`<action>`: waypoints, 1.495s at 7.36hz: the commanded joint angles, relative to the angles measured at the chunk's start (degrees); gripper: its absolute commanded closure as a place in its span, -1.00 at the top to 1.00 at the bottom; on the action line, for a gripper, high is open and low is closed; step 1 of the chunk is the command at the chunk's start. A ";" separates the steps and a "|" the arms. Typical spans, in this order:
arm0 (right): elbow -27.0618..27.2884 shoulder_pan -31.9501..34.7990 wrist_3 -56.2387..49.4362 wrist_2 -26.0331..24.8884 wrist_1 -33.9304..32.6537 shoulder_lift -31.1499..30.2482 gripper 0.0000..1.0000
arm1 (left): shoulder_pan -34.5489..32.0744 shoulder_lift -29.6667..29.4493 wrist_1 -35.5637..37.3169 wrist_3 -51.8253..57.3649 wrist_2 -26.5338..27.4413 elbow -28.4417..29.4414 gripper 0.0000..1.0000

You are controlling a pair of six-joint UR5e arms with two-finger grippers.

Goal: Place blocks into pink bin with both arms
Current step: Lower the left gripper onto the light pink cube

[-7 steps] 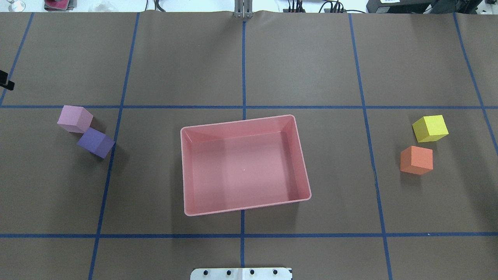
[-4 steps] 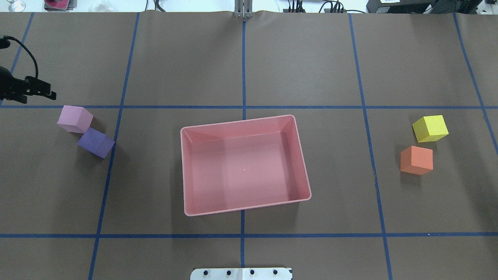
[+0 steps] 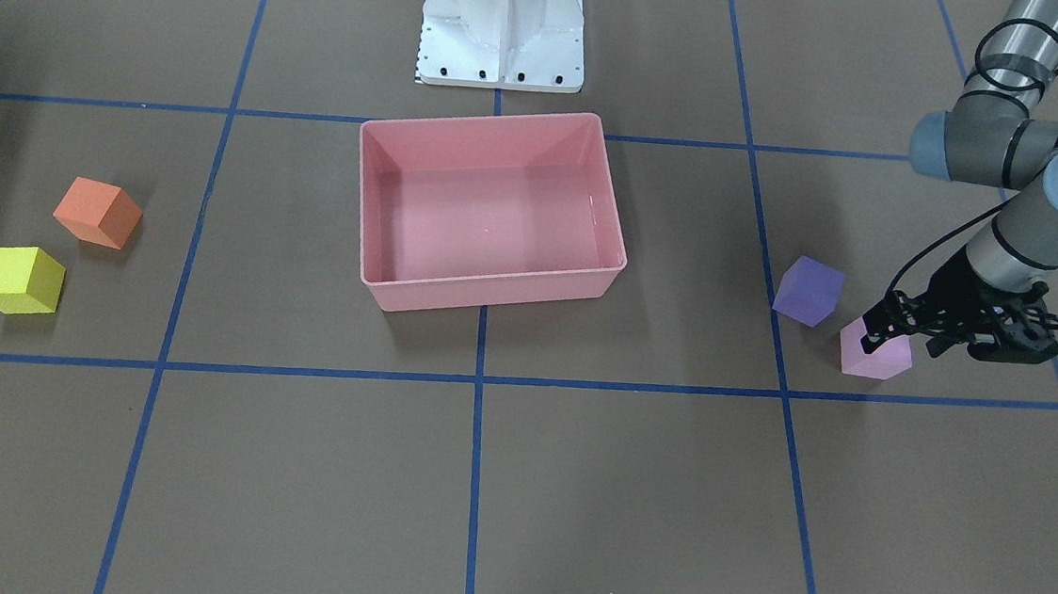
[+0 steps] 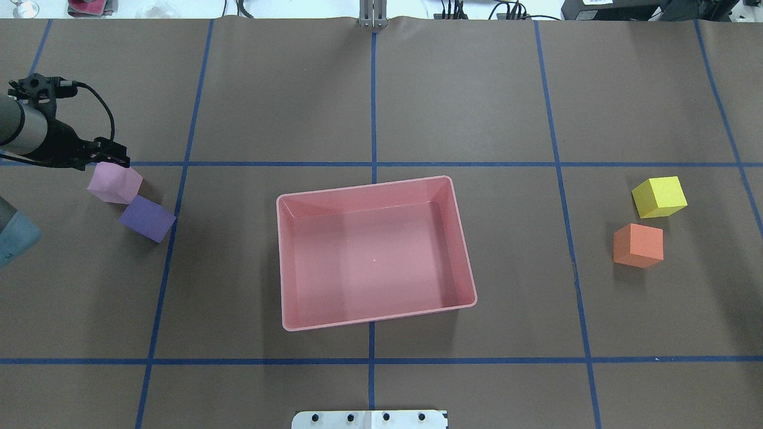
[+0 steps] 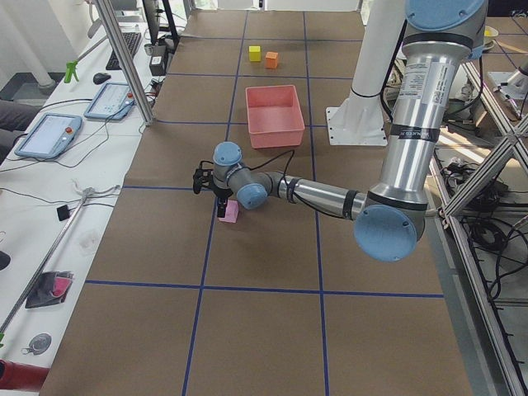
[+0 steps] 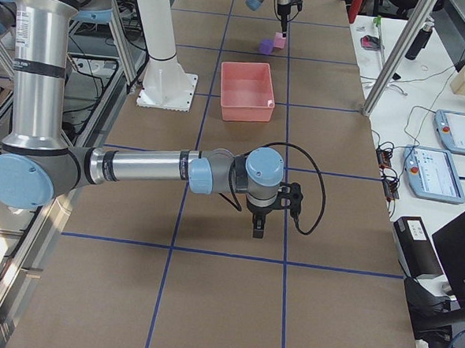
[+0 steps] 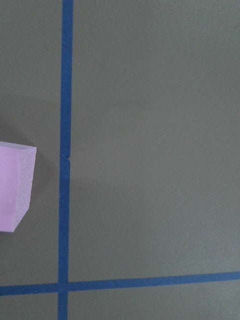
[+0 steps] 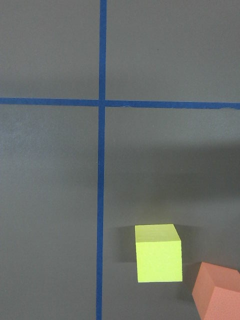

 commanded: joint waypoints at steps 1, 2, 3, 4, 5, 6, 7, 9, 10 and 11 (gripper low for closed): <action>0.00 0.00 0.01 0.09 0.00 0.26 1.00 | 0.99 -0.37 0.06 0.35 0.54 0.79 0.99; 0.00 0.08 0.01 0.09 0.00 0.27 1.00 | 1.09 -0.37 0.06 0.36 0.54 1.14 0.99; -0.08 0.00 0.01 0.09 0.00 0.27 1.00 | 1.43 -0.37 0.06 0.44 0.62 1.58 0.99; -0.08 0.00 0.01 0.09 0.00 0.27 1.00 | 2.48 -0.37 0.06 0.36 0.62 1.93 0.99; -0.08 0.00 0.01 0.18 0.00 0.27 1.00 | 2.58 -0.37 0.06 0.36 0.62 1.94 0.96; 0.00 0.00 0.01 0.26 0.00 0.27 1.00 | 2.58 -0.28 0.06 0.09 0.54 1.94 0.43; 0.18 0.00 0.01 0.26 0.00 0.27 1.00 | 2.58 0.24 0.06 0.18 0.54 1.94 -0.65; 0.18 0.08 0.01 0.70 -0.09 0.18 1.00 | 1.62 1.38 0.06 0.79 -0.25 1.07 -1.00; 0.53 0.08 0.01 1.05 0.00 0.27 1.00 | -0.21 1.65 0.67 0.88 -0.60 0.80 -1.00; 1.40 0.00 0.88 1.32 -0.17 1.05 1.00 | -2.41 0.95 3.89 0.88 -3.65 0.10 -1.00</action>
